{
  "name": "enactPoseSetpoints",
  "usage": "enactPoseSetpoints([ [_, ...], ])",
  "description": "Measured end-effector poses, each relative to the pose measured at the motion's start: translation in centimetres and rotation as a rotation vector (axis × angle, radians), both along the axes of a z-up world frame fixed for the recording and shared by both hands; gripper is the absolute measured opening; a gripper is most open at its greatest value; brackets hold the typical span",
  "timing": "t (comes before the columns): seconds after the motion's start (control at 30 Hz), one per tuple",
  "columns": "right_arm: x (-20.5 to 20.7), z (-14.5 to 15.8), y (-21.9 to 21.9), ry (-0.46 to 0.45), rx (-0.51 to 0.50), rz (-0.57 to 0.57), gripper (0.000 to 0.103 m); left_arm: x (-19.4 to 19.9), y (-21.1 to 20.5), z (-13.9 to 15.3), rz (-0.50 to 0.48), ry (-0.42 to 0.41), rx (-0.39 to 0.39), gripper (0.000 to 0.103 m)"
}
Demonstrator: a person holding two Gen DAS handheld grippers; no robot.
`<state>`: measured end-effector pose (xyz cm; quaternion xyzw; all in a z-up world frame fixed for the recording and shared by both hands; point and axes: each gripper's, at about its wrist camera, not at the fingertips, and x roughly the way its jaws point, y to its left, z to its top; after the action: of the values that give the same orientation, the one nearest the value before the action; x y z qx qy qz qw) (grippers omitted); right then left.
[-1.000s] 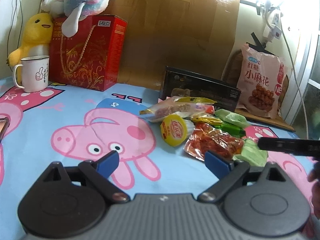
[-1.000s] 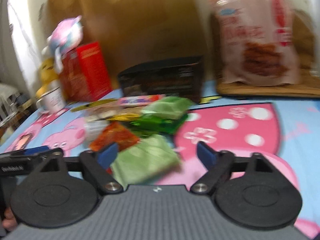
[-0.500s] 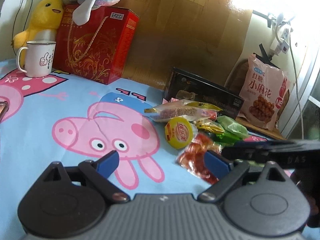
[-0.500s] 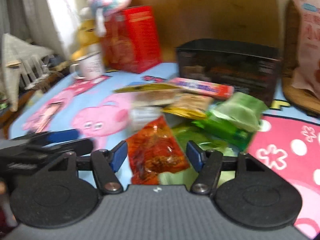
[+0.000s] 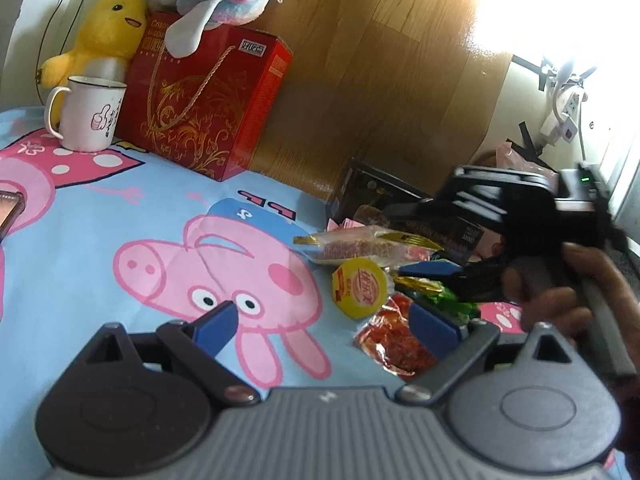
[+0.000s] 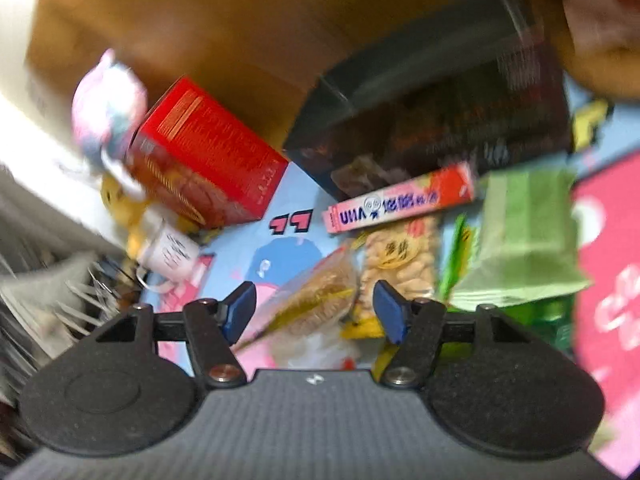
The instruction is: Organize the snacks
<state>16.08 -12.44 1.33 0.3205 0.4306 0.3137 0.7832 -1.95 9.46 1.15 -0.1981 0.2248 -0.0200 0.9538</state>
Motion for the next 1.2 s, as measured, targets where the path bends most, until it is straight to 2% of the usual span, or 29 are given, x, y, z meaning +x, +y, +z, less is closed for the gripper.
enactPoseSetpoints([
  [0.07,0.4,-0.5,0.4,0.036,0.018,-0.006,0.041,-0.1,-0.1,0.0,0.001,-0.008,0.003,0.096],
  [0.2,0.3,-0.2,0.4,0.059,0.021,0.012,0.038,-0.1,0.1,0.0,0.0,-0.012,-0.008,0.096],
  [0.3,-0.9,1.6,-0.8,-0.014,0.035,0.054,0.034,0.0,0.2,0.0,-0.002,-0.012,-0.013,0.096],
  [0.43,-4.7,3.7,-3.9,-0.14,0.056,0.123,0.032,0.0,0.2,0.0,-0.005,-0.008,-0.004,0.096],
  [0.57,-8.4,3.0,-7.1,-0.166,0.07,0.18,0.031,0.4,-0.1,-0.1,-0.012,0.019,0.008,0.096],
  [0.63,-10.0,2.0,-8.5,-0.172,0.044,0.177,0.031,0.6,-0.2,-0.2,-0.021,0.037,0.014,0.096],
  [0.73,-11.3,0.5,-10.2,-0.188,-0.011,0.093,0.036,0.8,-0.6,-0.3,-0.024,0.055,0.034,0.096],
  [0.8,-11.6,-0.4,-11.0,-0.194,-0.03,0.023,0.05,0.8,-0.8,-0.3,-0.021,0.062,0.052,0.096],
  [0.83,-11.9,-0.8,-11.4,-0.206,-0.042,-0.018,0.061,0.8,-0.9,-0.3,-0.019,0.064,0.061,0.096],
  [0.87,-12.1,-1.1,-11.9,-0.22,-0.049,-0.052,0.065,0.8,-1.1,-0.3,-0.018,0.066,0.071,0.097],
  [1.07,-12.9,-2.8,-12.5,-0.246,-0.065,-0.128,0.079,1.1,-1.5,-0.3,-0.013,0.089,0.101,0.097],
  [1.2,-13.1,-3.9,-13.6,-0.251,-0.035,-0.149,0.08,1.3,-1.4,-0.4,-0.011,0.101,0.101,0.097],
])
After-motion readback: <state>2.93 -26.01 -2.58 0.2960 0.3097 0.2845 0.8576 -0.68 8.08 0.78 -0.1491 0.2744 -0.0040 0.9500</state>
